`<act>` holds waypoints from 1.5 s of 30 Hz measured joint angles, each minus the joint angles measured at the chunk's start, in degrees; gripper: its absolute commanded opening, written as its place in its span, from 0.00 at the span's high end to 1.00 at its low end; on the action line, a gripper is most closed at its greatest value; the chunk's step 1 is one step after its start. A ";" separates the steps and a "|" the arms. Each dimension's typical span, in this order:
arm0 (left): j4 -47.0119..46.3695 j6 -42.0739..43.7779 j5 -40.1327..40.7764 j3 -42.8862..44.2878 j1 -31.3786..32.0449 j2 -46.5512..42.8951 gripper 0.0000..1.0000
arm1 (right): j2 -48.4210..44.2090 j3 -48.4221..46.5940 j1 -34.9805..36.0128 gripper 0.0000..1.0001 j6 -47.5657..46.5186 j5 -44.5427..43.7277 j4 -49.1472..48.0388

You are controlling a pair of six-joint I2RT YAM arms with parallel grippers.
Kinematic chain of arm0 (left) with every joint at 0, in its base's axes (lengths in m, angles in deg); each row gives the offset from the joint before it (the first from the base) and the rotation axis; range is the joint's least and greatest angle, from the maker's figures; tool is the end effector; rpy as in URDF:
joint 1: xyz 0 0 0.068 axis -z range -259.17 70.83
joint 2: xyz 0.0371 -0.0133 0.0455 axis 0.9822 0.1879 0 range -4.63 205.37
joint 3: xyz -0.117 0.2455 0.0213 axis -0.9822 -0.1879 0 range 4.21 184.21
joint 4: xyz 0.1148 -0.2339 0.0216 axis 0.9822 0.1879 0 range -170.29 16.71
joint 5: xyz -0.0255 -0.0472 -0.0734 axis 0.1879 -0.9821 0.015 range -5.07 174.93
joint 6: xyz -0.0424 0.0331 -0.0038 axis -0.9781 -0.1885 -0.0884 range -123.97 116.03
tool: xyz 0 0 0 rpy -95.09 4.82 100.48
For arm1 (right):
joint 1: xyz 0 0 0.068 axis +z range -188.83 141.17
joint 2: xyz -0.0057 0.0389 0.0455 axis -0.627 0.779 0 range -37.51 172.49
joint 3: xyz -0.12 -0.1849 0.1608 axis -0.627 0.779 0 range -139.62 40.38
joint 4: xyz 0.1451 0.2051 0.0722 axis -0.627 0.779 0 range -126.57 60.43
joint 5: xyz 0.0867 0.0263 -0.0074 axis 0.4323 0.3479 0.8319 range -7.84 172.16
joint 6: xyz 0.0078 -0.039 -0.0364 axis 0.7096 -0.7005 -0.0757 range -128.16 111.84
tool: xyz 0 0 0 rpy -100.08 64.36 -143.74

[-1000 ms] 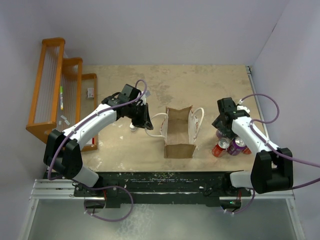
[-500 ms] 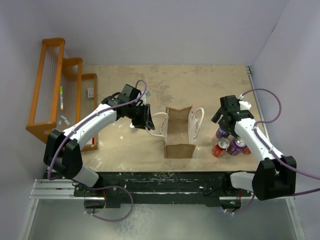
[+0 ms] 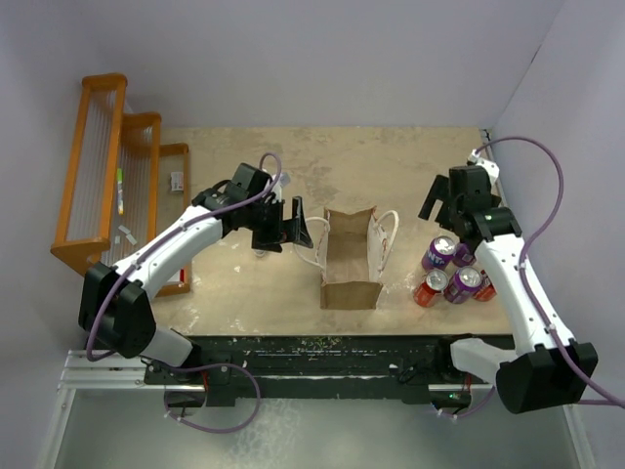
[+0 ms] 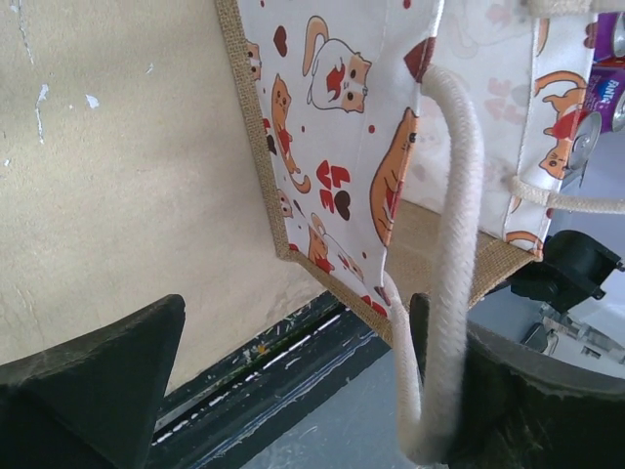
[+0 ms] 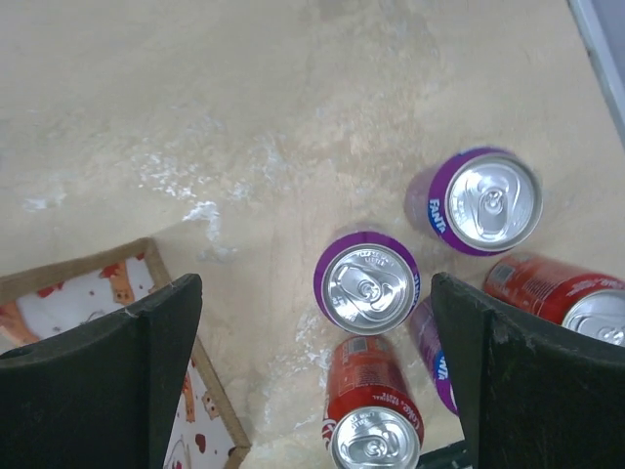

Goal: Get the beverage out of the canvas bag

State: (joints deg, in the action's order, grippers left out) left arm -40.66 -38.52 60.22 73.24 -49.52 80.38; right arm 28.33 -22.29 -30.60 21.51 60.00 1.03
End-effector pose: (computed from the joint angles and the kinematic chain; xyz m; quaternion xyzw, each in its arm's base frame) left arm 0.2613 -0.1658 0.2789 0.0233 0.9351 -0.3266 0.1360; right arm 0.2403 0.0212 0.3309 0.2446 0.8617 -0.0325 0.4433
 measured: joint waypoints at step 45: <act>18.43 11.69 25.35 30.14 0.00 -31.52 0.01 | -22.36 -32.15 13.99 0.00 -5.79 5.11 8.94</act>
State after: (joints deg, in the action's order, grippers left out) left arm -22.23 -26.82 85.57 103.39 -49.52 48.86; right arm 5.97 -54.45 -16.61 15.72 65.12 9.97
